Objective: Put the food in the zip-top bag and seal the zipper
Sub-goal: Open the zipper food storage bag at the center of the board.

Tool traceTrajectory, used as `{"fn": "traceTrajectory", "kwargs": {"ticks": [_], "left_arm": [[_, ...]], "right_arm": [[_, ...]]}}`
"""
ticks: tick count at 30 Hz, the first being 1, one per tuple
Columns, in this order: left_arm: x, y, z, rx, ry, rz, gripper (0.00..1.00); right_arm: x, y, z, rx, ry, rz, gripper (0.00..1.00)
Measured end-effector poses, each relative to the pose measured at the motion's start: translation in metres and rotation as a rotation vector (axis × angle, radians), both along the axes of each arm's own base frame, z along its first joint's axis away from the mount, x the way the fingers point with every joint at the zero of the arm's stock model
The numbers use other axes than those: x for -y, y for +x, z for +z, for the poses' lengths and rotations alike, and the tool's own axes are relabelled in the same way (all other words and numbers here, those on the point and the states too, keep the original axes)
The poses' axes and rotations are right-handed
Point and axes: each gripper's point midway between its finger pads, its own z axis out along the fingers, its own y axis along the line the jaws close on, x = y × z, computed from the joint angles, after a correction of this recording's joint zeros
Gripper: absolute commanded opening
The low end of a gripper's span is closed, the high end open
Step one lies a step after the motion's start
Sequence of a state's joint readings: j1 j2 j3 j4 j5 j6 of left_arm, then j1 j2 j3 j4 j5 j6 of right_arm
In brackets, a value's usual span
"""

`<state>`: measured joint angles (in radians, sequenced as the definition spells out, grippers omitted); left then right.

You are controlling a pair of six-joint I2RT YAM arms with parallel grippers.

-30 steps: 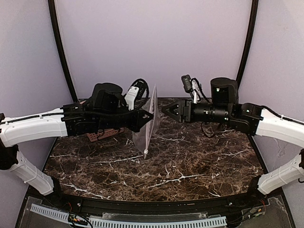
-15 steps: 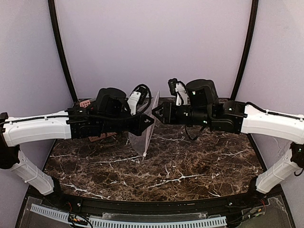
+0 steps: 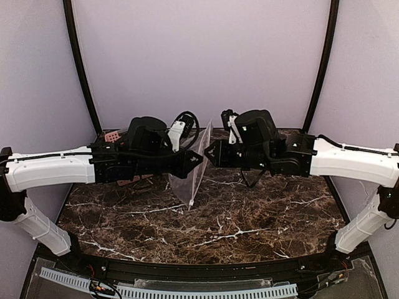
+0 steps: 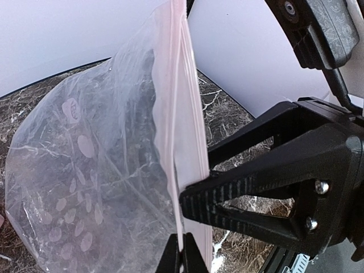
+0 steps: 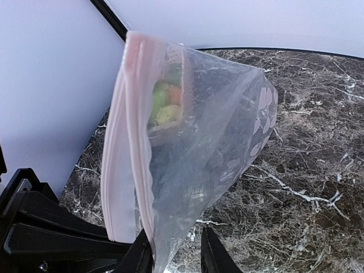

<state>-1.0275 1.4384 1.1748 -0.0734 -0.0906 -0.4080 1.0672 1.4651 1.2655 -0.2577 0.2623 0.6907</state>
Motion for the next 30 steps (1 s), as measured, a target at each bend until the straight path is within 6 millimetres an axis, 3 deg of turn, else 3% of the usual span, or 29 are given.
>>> {"fn": "traceTrajectory", "kwargs": {"ticks": [10, 18, 22, 30], "left_arm": [[0.000, 0.002, 0.002, 0.011, -0.008, 0.011, 0.01], [-0.003, 0.006, 0.000, 0.018, -0.003, 0.032, 0.01], [-0.014, 0.017, -0.006, 0.022, 0.019, 0.082, 0.01], [-0.054, 0.043, -0.011, 0.081, 0.119, 0.229, 0.01]], "right_arm": [[0.003, 0.004, -0.008, -0.006, -0.034, -0.027, 0.15], [-0.002, 0.005, -0.016, -0.016, -0.047, -0.018, 0.00], [0.001, 0.006, -0.017, -0.014, -0.060, -0.027, 0.00], [0.024, 0.008, -0.007, 0.011, -0.147, -0.086, 0.00]]}}
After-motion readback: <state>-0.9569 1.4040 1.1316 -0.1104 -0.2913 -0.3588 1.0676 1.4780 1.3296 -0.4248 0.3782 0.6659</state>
